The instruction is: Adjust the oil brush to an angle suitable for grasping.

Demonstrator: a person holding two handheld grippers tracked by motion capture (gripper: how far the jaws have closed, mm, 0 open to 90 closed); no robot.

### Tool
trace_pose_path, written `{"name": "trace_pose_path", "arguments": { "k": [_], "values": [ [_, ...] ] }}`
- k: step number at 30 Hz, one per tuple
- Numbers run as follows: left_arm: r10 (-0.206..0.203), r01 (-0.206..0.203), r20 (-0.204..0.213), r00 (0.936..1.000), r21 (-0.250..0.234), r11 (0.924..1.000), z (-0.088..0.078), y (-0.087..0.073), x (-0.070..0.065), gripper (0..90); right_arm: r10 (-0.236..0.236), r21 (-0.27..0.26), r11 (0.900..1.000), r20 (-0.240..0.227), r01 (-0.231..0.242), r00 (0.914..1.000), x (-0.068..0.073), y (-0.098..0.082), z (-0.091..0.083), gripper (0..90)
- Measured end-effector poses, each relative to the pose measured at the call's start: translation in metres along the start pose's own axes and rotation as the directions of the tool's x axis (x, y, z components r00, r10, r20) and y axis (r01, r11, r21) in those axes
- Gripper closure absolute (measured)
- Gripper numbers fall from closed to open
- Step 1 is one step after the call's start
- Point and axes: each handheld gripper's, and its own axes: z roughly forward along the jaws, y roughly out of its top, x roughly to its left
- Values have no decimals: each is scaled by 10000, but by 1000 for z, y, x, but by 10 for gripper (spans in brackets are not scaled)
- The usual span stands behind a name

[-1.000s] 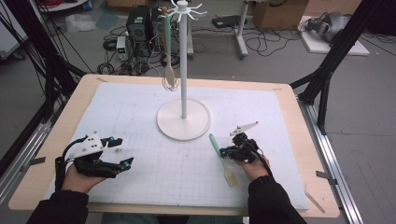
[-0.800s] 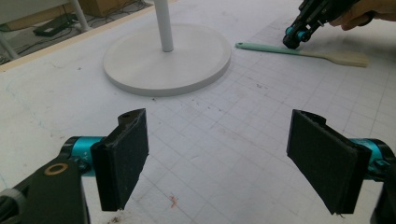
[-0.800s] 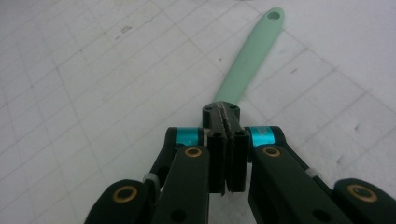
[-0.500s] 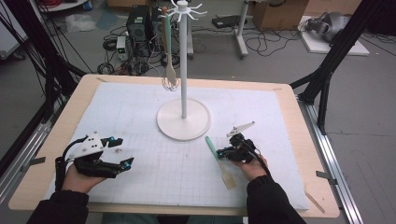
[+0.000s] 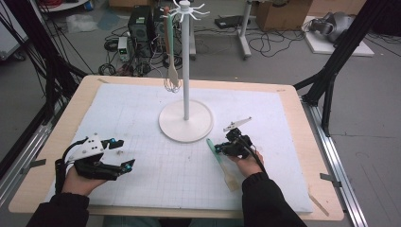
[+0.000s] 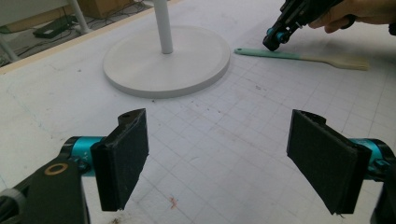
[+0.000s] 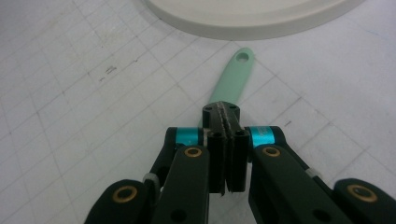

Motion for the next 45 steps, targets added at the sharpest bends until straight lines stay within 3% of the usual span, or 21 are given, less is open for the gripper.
{"name": "trace_pose_path", "arguments": {
  "k": [18, 23, 27, 45],
  "values": [
    [15, -15, 26, 10000, -51, 10000, 0, 1, -1, 212, -331, 71, 9994, -1164, 341, 9927, 15, 2, 8, 894],
    [36, -36, 24, 10000, -50, 10000, 0, 1, -1, 212, -430, 166, 9989, -896, 447, 9951, 16, 3, 9, 893],
    [34, -34, 16, 10000, -36, 10000, 0, 1, -1, 212, -341, 306, 9988, -942, 371, 9950, 17, 3, 12, 894],
    [86, -86, 62, 9999, -4, 10000, 0, 1, -1, 212, -1266, 532, 9888, -1971, 1396, 9722, 43, 10, 24, 893]
  ]
}}
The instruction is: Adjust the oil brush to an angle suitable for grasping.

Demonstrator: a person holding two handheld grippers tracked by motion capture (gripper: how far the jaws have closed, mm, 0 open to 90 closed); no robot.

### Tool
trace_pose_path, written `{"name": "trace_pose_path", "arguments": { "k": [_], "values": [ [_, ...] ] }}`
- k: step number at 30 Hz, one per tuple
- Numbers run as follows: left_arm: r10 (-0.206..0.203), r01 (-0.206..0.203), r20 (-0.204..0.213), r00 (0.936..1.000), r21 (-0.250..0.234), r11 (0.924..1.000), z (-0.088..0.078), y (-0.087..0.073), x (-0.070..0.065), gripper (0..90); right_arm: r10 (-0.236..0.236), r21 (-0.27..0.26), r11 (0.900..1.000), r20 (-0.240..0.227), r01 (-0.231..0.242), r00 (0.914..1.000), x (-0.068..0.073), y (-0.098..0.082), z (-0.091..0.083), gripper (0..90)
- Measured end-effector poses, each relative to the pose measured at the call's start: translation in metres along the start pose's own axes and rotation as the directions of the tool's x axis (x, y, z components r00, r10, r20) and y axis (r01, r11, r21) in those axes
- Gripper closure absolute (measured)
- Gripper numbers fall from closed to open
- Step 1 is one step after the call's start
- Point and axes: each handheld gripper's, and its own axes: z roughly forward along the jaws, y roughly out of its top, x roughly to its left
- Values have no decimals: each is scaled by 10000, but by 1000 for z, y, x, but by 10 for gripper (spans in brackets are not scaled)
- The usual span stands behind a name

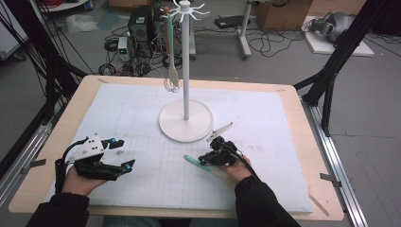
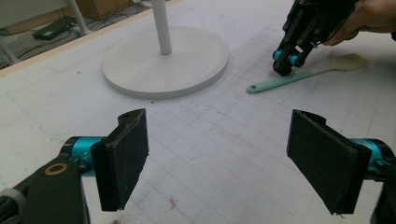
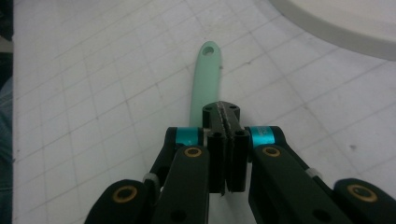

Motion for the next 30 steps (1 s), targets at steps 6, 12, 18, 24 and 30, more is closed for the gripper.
{"name": "trace_pose_path", "arguments": {
  "k": [6, 12, 18, 24, 30],
  "values": [
    [10, -10, -11, 10000, -7, 10000, 0, 0, 0, 212, -254, 190, 9995, -240, 259, 9994, 9, 3, 4, 894],
    [23, -23, 5, 10000, 9, 10000, 0, 0, 0, 212, -501, 252, 9984, -375, 510, 9980, 14, 3, 6, 893],
    [22, -22, -2, 10000, -6, 10000, 1, 0, 0, 212, -661, 293, 9973, -439, 674, 9968, 16, 4, 6, 892],
    [29, -29, 18, 10000, 25, 10000, 1, 0, 0, 212, -859, 121, 9962, -294, 863, 9959, 19, 4, -3, 852],
    [20, -20, 28, 10000, 25, 10000, 1, 0, 0, 212, -1165, 146, 9931, -33, 1165, 9932, 26, -3, -14, 804]
  ]
}}
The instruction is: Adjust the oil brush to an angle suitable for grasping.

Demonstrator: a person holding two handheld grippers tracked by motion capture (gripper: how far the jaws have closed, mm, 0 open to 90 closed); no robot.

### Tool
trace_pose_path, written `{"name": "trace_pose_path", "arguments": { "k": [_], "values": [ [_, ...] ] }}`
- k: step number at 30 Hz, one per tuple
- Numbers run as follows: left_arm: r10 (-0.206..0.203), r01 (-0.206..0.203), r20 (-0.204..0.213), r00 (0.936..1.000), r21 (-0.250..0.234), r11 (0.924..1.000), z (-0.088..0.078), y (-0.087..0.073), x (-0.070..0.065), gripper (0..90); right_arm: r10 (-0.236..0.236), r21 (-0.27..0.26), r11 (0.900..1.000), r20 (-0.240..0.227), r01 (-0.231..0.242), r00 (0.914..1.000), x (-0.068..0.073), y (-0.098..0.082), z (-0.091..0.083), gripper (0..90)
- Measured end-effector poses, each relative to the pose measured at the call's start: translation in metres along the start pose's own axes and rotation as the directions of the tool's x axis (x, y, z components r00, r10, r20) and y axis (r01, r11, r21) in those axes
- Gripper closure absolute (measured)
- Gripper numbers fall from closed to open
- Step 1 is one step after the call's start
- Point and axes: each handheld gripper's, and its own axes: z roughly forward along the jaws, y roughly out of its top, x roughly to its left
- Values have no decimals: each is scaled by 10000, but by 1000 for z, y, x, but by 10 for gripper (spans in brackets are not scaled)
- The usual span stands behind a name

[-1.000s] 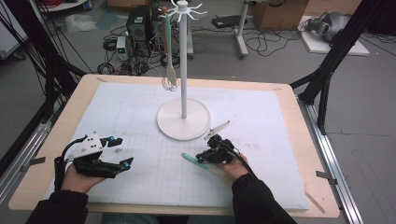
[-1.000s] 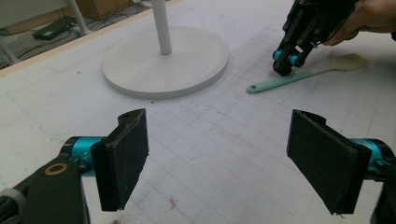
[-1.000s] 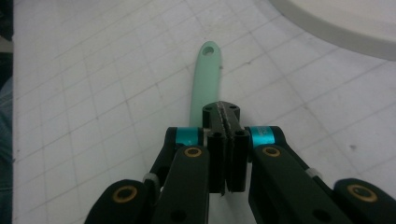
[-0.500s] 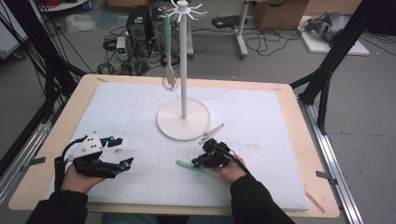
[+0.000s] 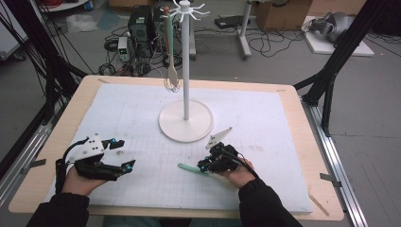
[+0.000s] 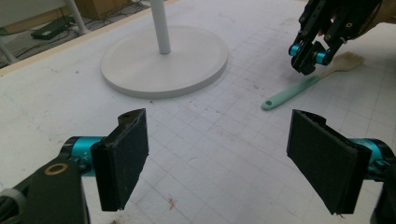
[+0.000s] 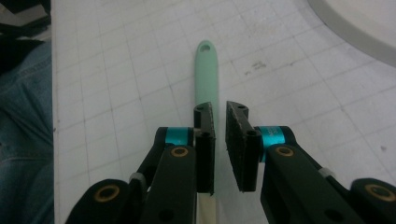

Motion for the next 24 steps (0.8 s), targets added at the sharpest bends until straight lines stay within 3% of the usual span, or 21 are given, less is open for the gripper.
{"name": "trace_pose_path", "arguments": {
  "k": [12, 24],
  "values": [
    [50, -50, 48, 10000, 46, 10000, 1, 0, 0, 212, -447, 357, 9985, 649, 425, 9969, 12, -18, -11, 733],
    [34, -35, 54, 10000, 111, 9999, 3, 0, -1, 212, -718, 508, 9964, 955, 672, 9928, 17, -29, -5, 744]
  ]
}}
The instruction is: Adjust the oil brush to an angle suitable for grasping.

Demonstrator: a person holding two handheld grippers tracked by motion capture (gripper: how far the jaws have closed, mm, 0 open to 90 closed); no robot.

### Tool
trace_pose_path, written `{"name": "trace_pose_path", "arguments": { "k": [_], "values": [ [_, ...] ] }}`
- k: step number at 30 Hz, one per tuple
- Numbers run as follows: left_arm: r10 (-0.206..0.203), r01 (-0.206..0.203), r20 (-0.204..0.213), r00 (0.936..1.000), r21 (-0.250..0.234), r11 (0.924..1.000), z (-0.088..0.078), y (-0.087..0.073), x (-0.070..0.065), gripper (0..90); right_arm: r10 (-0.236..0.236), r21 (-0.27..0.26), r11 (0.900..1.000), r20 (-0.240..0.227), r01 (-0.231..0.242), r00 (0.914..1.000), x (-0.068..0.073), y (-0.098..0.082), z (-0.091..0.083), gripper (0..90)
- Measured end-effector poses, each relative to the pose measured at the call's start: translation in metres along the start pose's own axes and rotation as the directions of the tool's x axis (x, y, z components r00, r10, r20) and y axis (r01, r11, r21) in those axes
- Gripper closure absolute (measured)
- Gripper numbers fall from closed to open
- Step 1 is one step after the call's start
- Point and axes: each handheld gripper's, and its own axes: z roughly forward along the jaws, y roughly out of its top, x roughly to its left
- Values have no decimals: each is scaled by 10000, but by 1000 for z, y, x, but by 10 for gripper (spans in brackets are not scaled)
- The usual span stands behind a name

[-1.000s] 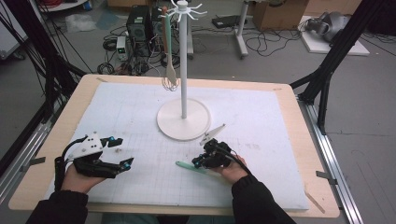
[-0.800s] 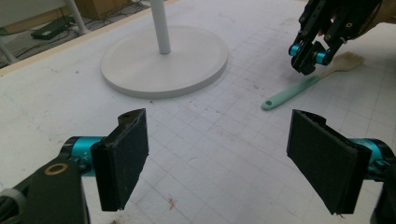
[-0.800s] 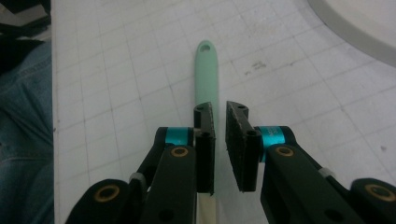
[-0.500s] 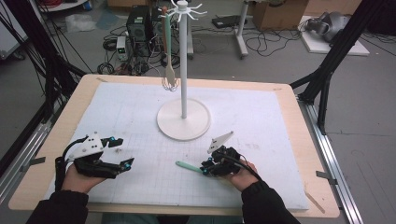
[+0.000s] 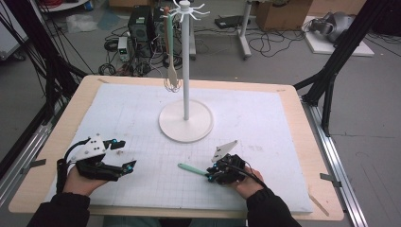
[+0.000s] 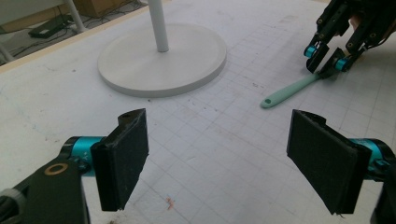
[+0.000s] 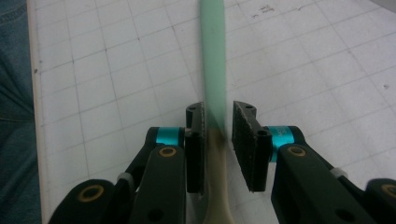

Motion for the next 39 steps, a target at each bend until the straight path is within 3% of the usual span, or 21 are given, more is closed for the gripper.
{"name": "trace_pose_path", "arguments": {
  "k": [4, 11, 27, 39],
  "values": [
    [30, -30, 1, 10000, 56, 10000, 0, 0, 0, 212, -254, -18, 9997, 182, 254, 9995, 3, -1, 1, 764],
    [53, -53, 16, 10000, 85, 9999, 0, 0, -1, 213, -36, -62, 10000, 101, 37, 9999, 1, -1, 1, 806],
    [79, -81, 108, 9999, 186, 9998, 3, -1, -2, 213, -168, -38, 9999, 133, 168, 9998, 4, 1, -1, 817],
    [83, -85, 122, 9999, 146, 9999, 3, -1, -2, 213, -196, -437, 9988, 259, 207, 9995, 5, 4, -7, 817]
  ]
}}
